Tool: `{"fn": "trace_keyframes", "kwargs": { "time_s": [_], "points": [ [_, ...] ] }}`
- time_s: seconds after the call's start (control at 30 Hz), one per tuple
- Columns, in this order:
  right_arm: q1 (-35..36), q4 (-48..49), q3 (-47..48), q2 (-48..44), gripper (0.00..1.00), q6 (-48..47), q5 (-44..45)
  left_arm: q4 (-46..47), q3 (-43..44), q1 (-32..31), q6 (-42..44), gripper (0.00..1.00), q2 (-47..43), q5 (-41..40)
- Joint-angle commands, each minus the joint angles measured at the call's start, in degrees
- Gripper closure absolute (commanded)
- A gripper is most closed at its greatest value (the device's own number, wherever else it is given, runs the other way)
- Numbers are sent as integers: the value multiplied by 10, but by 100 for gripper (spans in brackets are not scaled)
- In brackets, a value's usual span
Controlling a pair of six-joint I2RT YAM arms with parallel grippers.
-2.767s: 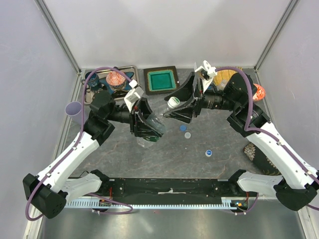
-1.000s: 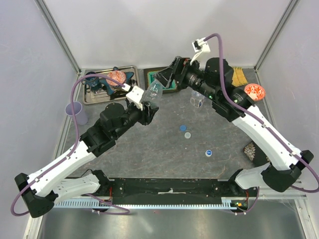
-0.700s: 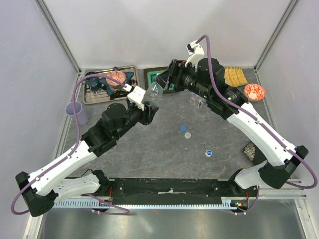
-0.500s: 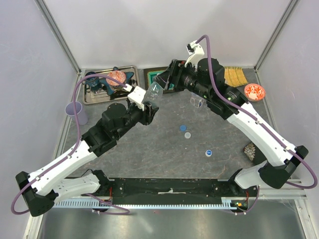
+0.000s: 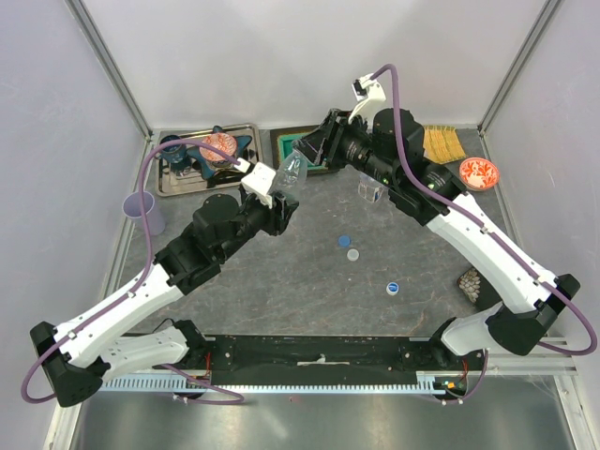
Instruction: Unscrew the bottle caps
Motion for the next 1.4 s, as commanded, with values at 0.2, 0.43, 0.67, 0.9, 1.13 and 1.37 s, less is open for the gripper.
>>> {"fn": "trace_keyframes", "kwargs": {
  "time_s": [0.2,0.43,0.67,0.9,1.13,1.37],
  "points": [
    [4,31,-20,-14,92,-25,-21,18,16,-3,20,55,-4,2],
    [4,10,-14,-30,100,-106,-97,17,22,-2,24,54,-21,99],
    [2,18,-1,-61,100,-219,-354,10,75,89,-57,52,-20,517],
    [1,151,-79,-130,100,-204,-542,269,64,163,-324,52,17,843],
    [2,294,-136,-138,100,-103,-663,536,37,165,-538,51,76,912],
    [2,376,-191,-150,100,-58,-697,727,31,165,-709,52,140,917]
  ]
}}
